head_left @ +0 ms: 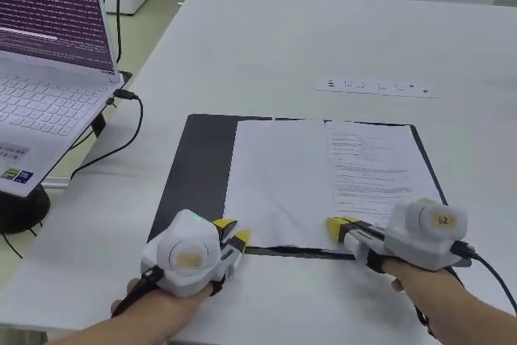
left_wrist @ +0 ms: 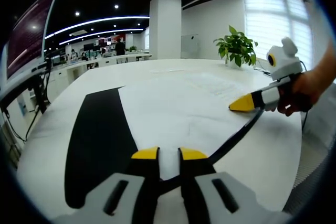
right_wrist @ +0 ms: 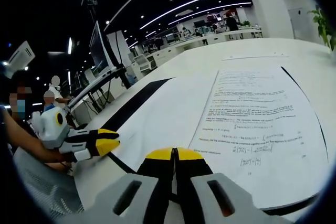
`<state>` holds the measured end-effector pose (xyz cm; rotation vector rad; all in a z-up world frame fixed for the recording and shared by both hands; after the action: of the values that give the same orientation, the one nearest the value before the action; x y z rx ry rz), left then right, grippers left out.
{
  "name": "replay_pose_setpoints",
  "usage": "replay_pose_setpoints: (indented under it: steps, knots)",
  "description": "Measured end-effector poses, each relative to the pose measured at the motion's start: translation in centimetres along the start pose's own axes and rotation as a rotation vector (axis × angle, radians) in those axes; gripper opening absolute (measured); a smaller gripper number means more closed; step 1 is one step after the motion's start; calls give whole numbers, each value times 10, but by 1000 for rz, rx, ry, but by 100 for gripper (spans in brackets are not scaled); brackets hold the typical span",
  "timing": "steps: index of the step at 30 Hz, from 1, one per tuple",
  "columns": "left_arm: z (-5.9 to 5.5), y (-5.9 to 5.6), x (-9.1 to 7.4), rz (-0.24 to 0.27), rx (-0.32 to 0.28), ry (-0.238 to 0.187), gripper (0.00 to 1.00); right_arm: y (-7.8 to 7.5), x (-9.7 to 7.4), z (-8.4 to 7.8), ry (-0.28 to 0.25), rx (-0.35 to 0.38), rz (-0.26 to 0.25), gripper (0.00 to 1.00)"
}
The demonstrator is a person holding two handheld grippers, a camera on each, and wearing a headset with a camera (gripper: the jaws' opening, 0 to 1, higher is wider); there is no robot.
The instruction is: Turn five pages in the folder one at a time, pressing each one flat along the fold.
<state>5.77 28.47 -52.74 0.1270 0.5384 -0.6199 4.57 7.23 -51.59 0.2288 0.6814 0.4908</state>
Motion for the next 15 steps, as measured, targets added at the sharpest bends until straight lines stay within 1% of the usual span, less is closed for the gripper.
replay_pose_setpoints:
  steps: [4,10,15]
  knots:
    - [0,0,0,0,-1,0,12,2,-6,-5,11,-6,13,0]
    - [0,0,0,0,-5,-2,12,7,-16,-15,31,-10,46,0]
    - [0,0,-1,0,-6,-2,12,9,-19,-19,47,-8,63,0]
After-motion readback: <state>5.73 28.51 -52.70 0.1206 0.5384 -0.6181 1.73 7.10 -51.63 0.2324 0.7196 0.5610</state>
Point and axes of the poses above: the centre of the closed fingertips' face, and the gripper's own axes: x roughly forward along the fingers, y roughly to its left, z roughly out of its top, the point moved 7 cm from there along -x, roughly backward along the fingers, and after that the axes turned 7 degrees about y, right-handed, at the moved point
